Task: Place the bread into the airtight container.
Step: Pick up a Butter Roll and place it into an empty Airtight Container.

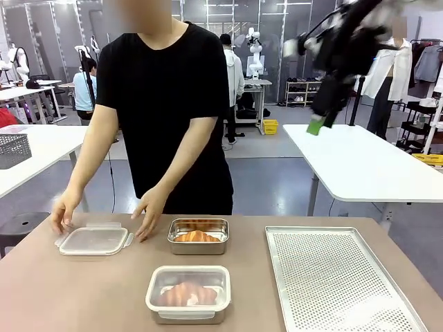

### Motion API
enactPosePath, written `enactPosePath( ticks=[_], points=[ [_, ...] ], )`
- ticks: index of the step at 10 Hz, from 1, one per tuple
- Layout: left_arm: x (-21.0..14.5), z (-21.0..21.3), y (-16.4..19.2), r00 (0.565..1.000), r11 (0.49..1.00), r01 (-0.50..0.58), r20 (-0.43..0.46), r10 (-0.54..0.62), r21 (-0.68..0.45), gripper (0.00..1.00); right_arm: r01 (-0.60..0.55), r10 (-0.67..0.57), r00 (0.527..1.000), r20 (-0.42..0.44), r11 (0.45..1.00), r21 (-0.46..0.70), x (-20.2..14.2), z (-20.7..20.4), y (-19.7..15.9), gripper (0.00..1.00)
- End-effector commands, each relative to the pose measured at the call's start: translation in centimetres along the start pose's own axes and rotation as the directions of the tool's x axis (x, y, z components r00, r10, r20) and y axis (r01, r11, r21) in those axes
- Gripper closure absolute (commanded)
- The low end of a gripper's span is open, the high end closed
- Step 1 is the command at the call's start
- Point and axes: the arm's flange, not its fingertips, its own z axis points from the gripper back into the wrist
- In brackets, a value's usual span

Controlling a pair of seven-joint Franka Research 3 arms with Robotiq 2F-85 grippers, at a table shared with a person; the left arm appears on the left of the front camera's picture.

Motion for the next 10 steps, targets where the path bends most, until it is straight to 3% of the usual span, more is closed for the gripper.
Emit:
enactPosePath(
  ticks=[1,5,7,8,9,10],
  points=[
    [0.0,0.0,-0.1,1.000,1.000,0.003,0.001,-0.003,-0.004,0.00,0.054,-0.050,0.996,0.071,0.997,-0.060,-4.6,1.4,3.1,0.00],
    [0.0,0.0,-0.1,1.000,1.000,0.003,0.001,-0.003,-0.004,0.00,0.332,-0.309,0.940,0.147,0.925,-0.185,-9.2,10.4,5.7,0.00],
    [0.0,0.0,-0.1,1.000,1.000,0.003,0.001,-0.003,-0.004,0.00,0.393,-0.379,0.919,0.113,0.906,-0.159,-9.7,12.5,6.0,0.00],
    [0.0,0.0,-0.1,1.000,1.000,0.003,0.001,-0.003,-0.004,0.00,0.427,-0.414,0.903,0.114,0.893,-0.144,-9.9,12.6,6.3,0.00],
    [0.0,0.0,-0.1,1.000,1.000,0.003,0.001,-0.003,-0.004,0.00,0.461,-0.457,0.887,0.062,0.885,-0.073,-10.2,11.1,6.3,0.00],
    [0.0,0.0,-0.1,1.000,1.000,0.003,0.001,-0.003,-0.004,0.00,0.374,-0.354,0.926,0.134,0.911,-0.175,-10.5,12.4,6.4,0.00]
  ],
)
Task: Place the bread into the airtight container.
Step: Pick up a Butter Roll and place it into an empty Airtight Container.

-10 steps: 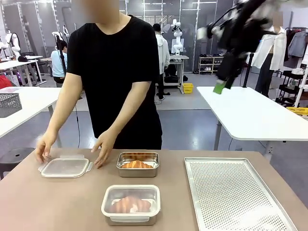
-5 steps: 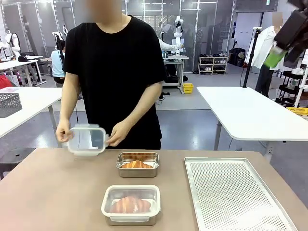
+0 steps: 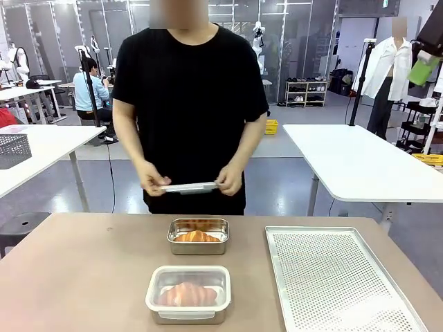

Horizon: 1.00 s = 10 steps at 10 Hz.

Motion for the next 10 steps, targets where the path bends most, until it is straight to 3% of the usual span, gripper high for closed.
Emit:
enactPosePath(
  ticks=[1,10],
  points=[
    [0.02,0.06,-0.08,1.000,1.000,0.003,0.001,-0.003,-0.004,0.00,-0.033,0.034,0.998,0.045,0.999,-0.028,-0.06,0.61,-0.05,0.00],
    [0.02,0.06,-0.08,1.000,1.000,0.003,0.001,-0.003,-0.004,0.00,-0.033,0.034,0.998,0.045,0.999,-0.028,-0.06,0.61,-0.05,0.00]
  ],
)
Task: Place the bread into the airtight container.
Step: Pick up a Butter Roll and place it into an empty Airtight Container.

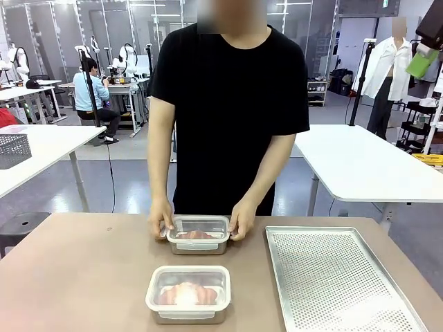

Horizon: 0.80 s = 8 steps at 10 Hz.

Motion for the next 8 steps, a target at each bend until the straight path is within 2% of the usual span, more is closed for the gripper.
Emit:
enactPosePath(
  ticks=[1,8],
  points=[
    [0.02,0.05,-0.08,1.000,1.000,0.003,0.001,-0.003,-0.004,0.00,-0.021,0.021,1.000,0.010,1.000,-0.010,-0.27,-0.10,-0.22,0.00],
    [0.02,0.05,-0.08,1.000,1.000,0.003,0.001,-0.003,-0.004,0.00,-0.021,0.021,1.000,0.010,1.000,-0.010,-0.27,-0.10,-0.22,0.00]
  ],
)
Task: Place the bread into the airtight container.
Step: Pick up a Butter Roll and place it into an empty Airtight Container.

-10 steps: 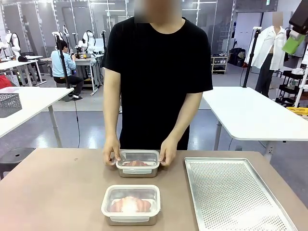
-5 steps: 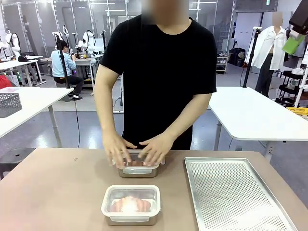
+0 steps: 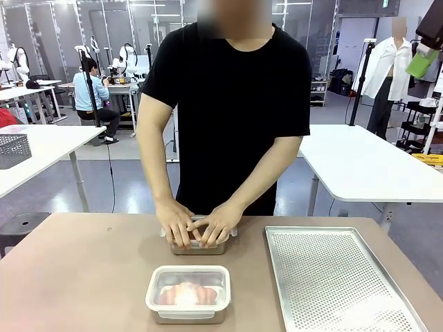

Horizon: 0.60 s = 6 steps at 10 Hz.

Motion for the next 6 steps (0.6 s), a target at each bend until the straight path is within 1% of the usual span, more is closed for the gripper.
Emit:
enactPosePath(
  ticks=[1,6],
  points=[
    [0.02,0.05,-0.08,1.000,1.000,0.003,0.001,-0.003,-0.004,0.00,-0.021,0.021,1.000,0.010,1.000,-0.010,-0.27,-0.10,-0.22,0.00],
    [0.02,0.05,-0.08,1.000,1.000,0.003,0.001,-0.003,-0.004,0.00,-0.021,0.021,1.000,0.010,1.000,-0.010,-0.27,-0.10,-0.22,0.00]
  ],
)
